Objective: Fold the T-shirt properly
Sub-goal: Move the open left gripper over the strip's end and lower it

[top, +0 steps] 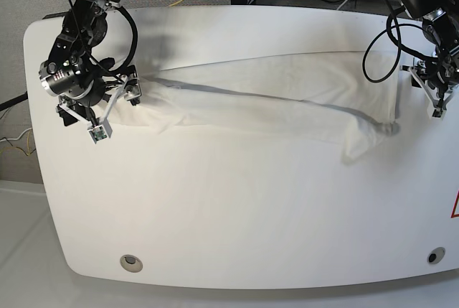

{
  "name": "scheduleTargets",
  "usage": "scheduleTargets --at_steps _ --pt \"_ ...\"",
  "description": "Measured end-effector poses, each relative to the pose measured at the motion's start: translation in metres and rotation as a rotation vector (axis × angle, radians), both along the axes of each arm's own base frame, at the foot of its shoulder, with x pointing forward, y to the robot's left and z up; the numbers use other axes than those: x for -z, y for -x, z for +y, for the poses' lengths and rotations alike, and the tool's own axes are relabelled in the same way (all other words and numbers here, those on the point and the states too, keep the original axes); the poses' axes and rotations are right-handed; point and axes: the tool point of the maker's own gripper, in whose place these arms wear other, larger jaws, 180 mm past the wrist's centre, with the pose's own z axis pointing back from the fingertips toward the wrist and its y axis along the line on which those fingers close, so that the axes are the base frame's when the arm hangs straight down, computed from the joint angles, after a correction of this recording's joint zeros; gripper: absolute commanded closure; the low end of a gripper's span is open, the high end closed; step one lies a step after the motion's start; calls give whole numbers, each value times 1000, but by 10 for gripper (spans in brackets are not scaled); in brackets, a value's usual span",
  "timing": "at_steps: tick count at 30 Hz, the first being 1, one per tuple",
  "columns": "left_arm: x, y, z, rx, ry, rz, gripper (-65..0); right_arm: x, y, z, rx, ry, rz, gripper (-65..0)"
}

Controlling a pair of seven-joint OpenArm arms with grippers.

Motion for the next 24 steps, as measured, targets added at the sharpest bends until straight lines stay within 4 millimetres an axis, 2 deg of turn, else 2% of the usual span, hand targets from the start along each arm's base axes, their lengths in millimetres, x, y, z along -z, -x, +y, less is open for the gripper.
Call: scheduleTargets --at_steps 13,21,24 --pt "1 -12 -25 0 32 -28 -257 -1 0 -3 -1 9 0 -642" --pt "-7 -7 -39 20 13 10 -257 -1 0 -4 -1 12 1 -637" --pt "-19 -9 -37 25 -17 -10 -257 -1 0 -4 -1 11 1 -572"
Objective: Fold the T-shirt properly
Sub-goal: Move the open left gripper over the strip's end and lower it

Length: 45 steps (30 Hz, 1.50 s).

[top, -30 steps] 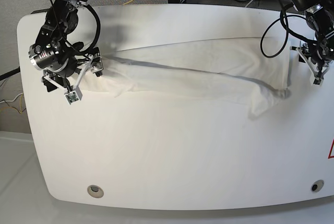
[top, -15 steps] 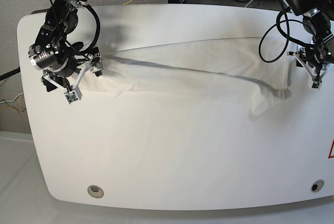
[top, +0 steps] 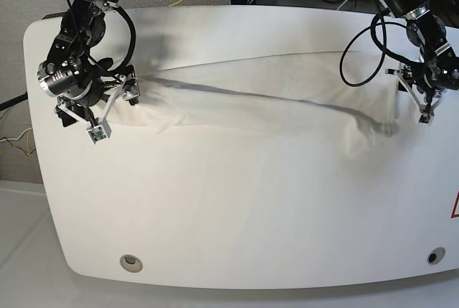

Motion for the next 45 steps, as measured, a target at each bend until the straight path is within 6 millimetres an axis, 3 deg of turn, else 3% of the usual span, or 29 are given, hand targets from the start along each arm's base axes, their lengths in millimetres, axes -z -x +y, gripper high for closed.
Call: scheduleTargets --at_steps 2,8,9,14,21,27,45 --pt "-12 -3 5 0 -33 -17 -257 0 0 0 0 1 0 -469" --pt "-37 -12 10 7 -90 -68 -257 1 2 1 -1 -4 4 -18" --pt "-39 -13 10 8 -94 -74 -257 1 2 0 -1 -1 6 0" --pt "-46 -15 12 10 -109 -90 -257 1 2 0 2 0 5 -55" --pt "-51 -15 21 2 -128 -94 -257 3 4 0 1 0 10 -13" --pt "-56 -24 18 -3 -116 -117 -257 6 8 0 1 1 23 -8" --pt "-36 -40 -30 0 22 -149 -257 10 14 0 0 0 39 -8"
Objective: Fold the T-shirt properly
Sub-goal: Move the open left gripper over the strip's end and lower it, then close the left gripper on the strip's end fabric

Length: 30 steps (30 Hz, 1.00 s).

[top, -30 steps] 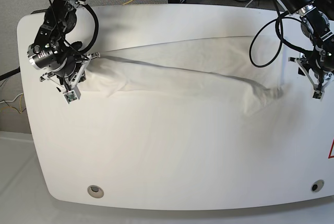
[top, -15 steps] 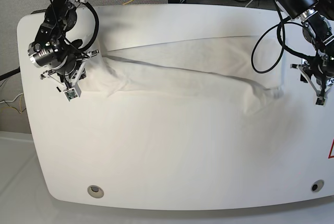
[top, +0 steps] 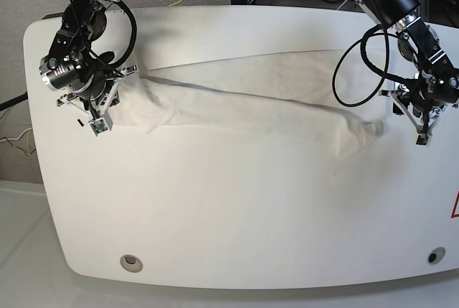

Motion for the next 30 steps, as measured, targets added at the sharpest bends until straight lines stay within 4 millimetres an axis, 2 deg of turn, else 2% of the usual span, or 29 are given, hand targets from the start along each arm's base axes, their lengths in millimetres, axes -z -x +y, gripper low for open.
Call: scheduleTargets --at_steps 9,16,22,30 --pt "29 5 -22 20 154 30 -257 5 1 0 4 -9 17 -8" --pt "30 17 -5 -27 155 35 -257 19 5 1 10 -35 50 -8" --pt "30 22 1 -29 143 41 -257 30 4 6 4 -66 63 -8" --pt "33 27 2 -36 144 52 -257 46 2 25 -35 -122 77 -8"
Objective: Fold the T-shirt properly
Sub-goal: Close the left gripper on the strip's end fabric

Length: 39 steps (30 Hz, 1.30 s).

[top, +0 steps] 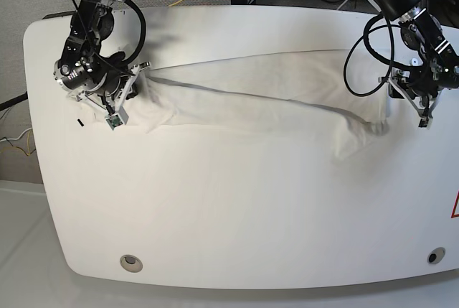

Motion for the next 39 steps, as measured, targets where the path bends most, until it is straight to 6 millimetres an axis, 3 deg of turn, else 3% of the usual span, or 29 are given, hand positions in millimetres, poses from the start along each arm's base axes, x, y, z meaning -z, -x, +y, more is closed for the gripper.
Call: scheduleTargets --at_steps 4,16,27,34,39 --pt "2 4 0 -1 -1 10 -257 10 4 0 8 -18 25 -8" --pt "-3 6 16 -17 -29 8 -257 11 2 -1 11 -22 22 -8" --pt "-3 -5 -3 7 56 -50 -257 11 2 -1 11 -22 22 -8" --pt "21 -4 -23 -1 206 -38 -257 11 2 -1 9 -20 23 -8" --pt "23 -10 -27 -11 268 -69 -257 11 2 -2 9 -17 22 -6"
